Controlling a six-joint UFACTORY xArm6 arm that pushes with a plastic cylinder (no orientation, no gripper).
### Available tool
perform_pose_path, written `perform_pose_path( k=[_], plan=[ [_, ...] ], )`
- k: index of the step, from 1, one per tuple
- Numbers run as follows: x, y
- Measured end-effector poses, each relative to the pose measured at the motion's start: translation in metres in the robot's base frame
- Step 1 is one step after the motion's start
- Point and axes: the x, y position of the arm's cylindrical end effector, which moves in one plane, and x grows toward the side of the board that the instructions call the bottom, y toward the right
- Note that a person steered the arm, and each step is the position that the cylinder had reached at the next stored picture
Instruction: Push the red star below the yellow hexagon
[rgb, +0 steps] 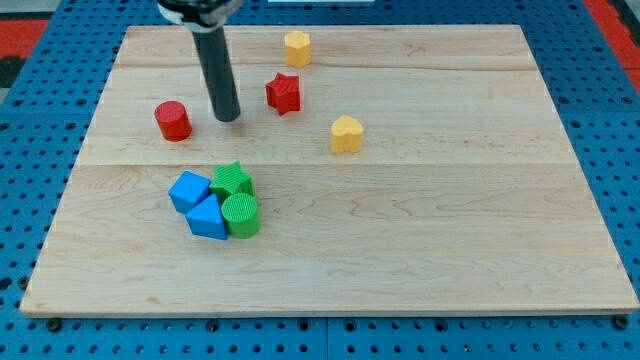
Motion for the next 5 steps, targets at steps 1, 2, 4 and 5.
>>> perform_pose_path(
  k=[1,2,4,5],
  plan=[
    [-0.009,0.044],
    [-0.009,0.061],
    [-0.011,0.061],
    [-0.011,0.061]
  ],
)
